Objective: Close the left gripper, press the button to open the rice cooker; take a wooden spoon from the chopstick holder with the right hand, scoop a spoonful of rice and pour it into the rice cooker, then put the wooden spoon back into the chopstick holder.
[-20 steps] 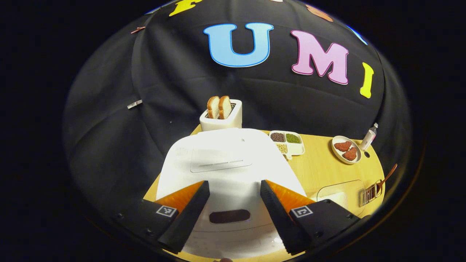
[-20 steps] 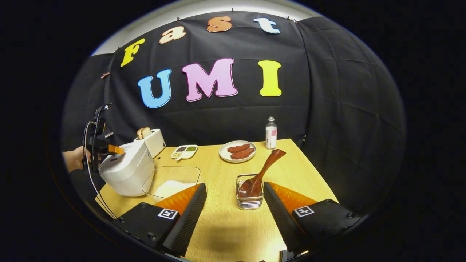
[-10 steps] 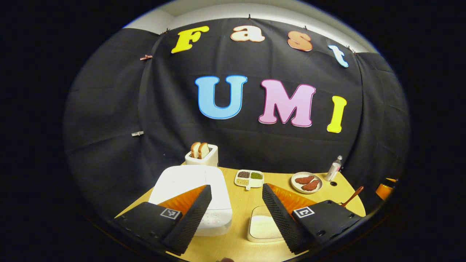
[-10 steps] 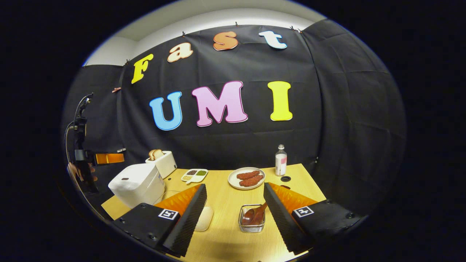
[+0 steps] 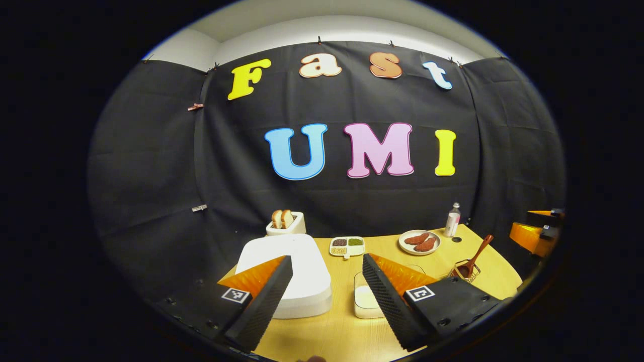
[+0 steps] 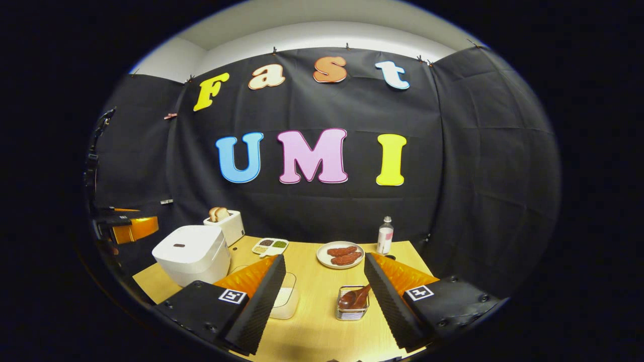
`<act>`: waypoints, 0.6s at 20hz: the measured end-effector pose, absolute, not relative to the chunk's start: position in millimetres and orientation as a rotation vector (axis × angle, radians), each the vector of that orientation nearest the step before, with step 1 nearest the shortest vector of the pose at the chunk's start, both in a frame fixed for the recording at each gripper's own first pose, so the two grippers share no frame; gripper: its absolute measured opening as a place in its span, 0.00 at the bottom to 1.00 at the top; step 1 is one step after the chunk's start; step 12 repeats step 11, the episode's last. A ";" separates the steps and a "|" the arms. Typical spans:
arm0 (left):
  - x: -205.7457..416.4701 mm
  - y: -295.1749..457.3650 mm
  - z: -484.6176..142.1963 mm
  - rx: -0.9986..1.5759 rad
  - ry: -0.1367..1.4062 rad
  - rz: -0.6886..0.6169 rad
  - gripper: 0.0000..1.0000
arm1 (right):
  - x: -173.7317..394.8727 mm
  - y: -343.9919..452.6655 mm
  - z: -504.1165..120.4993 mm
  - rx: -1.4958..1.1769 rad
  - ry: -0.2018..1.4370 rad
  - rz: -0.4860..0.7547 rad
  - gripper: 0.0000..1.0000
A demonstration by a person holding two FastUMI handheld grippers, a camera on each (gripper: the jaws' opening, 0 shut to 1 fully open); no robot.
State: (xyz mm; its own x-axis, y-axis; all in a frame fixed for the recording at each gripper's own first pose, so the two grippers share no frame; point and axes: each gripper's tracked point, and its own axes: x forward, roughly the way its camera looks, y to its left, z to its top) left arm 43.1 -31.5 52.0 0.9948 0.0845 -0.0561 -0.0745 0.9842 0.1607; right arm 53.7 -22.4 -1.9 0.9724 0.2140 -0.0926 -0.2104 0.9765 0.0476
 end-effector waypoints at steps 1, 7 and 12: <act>39.2 -36.5 45.6 0.149 0.063 0.052 0.97 | 47.4 -18.3 -1.5 0.024 0.088 0.202 0.99; 18.8 -43.8 30.1 0.132 0.059 -0.042 0.96 | 8.0 -1.5 -3.9 0.022 0.071 0.141 1.00; 5.1 -44.8 38.4 0.158 0.022 -0.081 0.97 | -7.1 -8.8 0.0 0.017 0.056 0.096 1.00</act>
